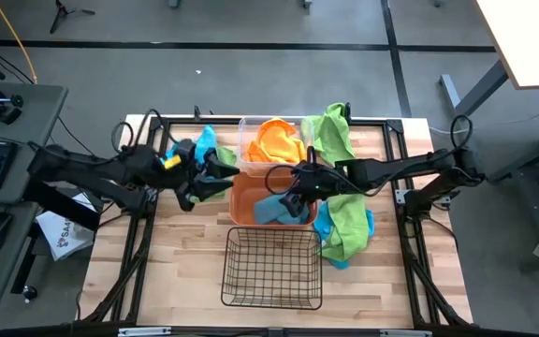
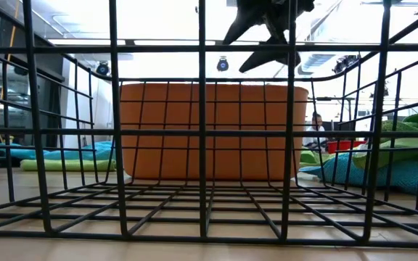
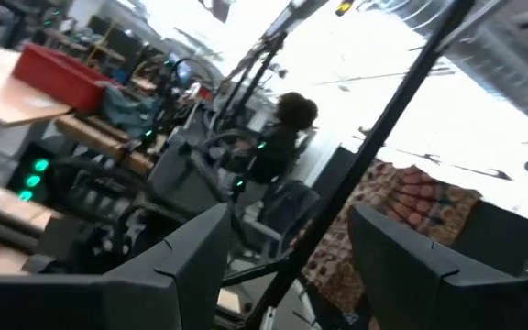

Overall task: Sort microfiber towel by color & place in baskets
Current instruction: Put the top right blue towel into the orange bin, then put the left blue towel into the orange bin

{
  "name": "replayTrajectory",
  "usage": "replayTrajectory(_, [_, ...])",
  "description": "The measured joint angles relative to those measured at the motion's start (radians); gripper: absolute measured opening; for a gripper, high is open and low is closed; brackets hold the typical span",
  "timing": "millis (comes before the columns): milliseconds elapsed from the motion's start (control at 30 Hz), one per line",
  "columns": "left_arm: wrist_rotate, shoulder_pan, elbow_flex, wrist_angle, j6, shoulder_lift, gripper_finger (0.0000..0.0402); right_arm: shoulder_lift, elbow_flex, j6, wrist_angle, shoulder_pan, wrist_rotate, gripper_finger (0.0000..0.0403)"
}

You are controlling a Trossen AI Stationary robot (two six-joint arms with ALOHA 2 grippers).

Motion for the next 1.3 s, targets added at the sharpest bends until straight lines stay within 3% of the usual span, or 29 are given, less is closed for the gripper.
replayTrajectory(233, [-0.089, -0.04, 0.0, 0.002, -0.048, 0.062, 0.0209, 0.05, 0.0, 0.095, 0.007, 0.025, -0.019, 0.0254])
replayTrajectory(467, [-0.095, -0.04, 0.0, -0.054, -0.073, 0.085, 0.0209, 0.058, 0.0, 0.096, 0.007, 0.048, 0.031, 0.0254])
replayTrajectory(567, [-0.082, -0.028, 0.0, -0.096, -0.046, 0.084, 0.0209, 0.058, 0.0, 0.11, 0.005, 0.038, -0.002, 0.0254])
replayTrajectory(733, [0.076, 0.083, 0.0, -0.114, -0.002, 0.053, 0.0209, 0.058, 0.0, 0.129, 0.022, 0.026, -0.052, 0.0254])
replayTrajectory(900, [0.244, 0.218, 0.0, -0.276, 0.009, -0.025, 0.0209, 0.058, 0.0, 0.195, 0.02, 0.018, -0.012, 0.0254])
replayTrajectory(1100, [0.268, 0.357, 0.0, -0.524, 0.161, -0.127, 0.0209, 0.081, 0.0, 0.385, 0.003, 0.014, 0.115, 0.0254])
replayTrajectory(1300, [0.232, 0.454, 0.002, -0.794, 0.277, -0.124, 0.0209, 0.109, -0.001, 0.359, 0.171, 0.029, 0.123, 0.0254])
